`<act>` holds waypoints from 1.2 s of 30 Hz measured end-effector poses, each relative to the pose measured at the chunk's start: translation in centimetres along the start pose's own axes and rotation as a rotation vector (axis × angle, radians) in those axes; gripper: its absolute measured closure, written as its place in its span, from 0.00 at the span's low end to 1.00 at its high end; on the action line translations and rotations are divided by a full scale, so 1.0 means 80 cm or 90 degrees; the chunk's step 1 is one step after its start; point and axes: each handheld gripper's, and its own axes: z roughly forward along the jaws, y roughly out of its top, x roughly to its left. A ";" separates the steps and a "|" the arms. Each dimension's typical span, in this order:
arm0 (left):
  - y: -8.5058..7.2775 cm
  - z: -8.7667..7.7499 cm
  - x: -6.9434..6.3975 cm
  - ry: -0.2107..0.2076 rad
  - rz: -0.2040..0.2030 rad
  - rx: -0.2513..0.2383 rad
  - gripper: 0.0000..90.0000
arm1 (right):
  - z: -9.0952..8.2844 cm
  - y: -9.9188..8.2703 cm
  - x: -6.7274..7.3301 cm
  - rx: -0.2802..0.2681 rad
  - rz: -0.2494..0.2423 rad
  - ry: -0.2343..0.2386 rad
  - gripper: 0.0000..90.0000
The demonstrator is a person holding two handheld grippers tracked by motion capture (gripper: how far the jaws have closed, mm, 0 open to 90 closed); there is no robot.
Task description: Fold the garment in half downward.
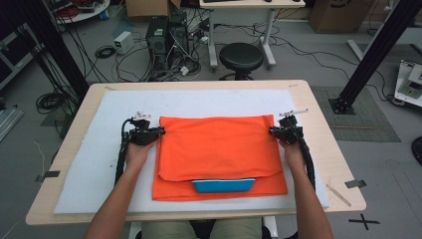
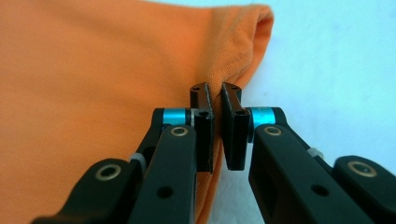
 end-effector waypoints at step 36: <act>0.021 0.021 0.000 -0.032 -0.036 -0.056 0.55 | 0.002 0.019 -0.016 -0.064 0.031 -0.055 0.67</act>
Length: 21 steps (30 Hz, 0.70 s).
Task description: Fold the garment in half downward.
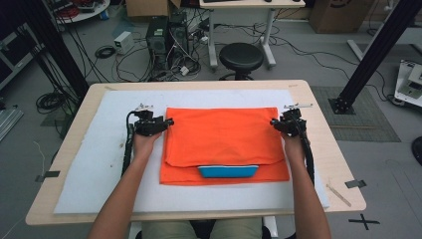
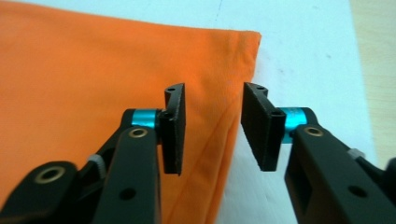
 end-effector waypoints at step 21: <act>-0.072 -0.092 -0.049 -0.093 0.079 0.008 0.64 | -0.092 -0.096 0.034 -0.029 -0.076 0.086 0.66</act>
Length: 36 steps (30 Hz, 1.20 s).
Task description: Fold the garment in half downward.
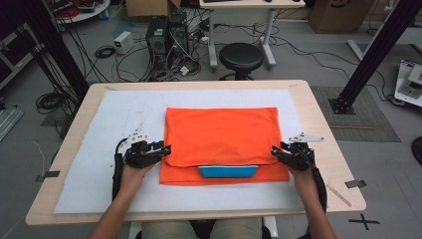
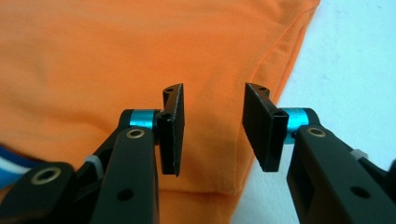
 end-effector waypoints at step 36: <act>-0.016 0.002 -0.034 0.051 0.112 0.086 0.97 | -0.001 -0.022 0.016 0.064 -0.088 -0.045 1.00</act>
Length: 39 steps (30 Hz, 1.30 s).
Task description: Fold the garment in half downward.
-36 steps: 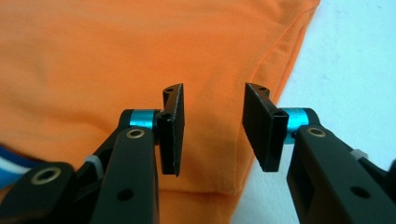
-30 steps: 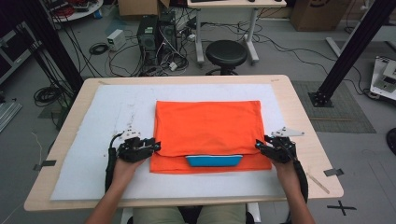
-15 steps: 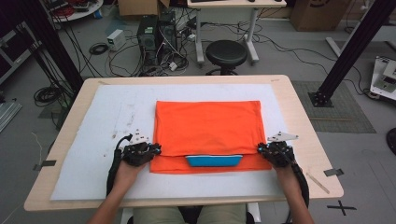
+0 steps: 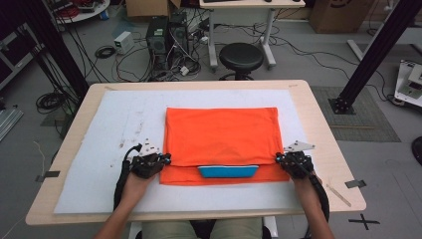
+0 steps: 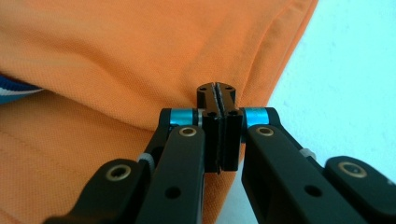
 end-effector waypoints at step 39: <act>-0.008 -0.019 0.028 -0.006 -0.143 -0.043 0.44 | -0.018 0.004 -0.026 -0.045 0.120 -0.006 0.60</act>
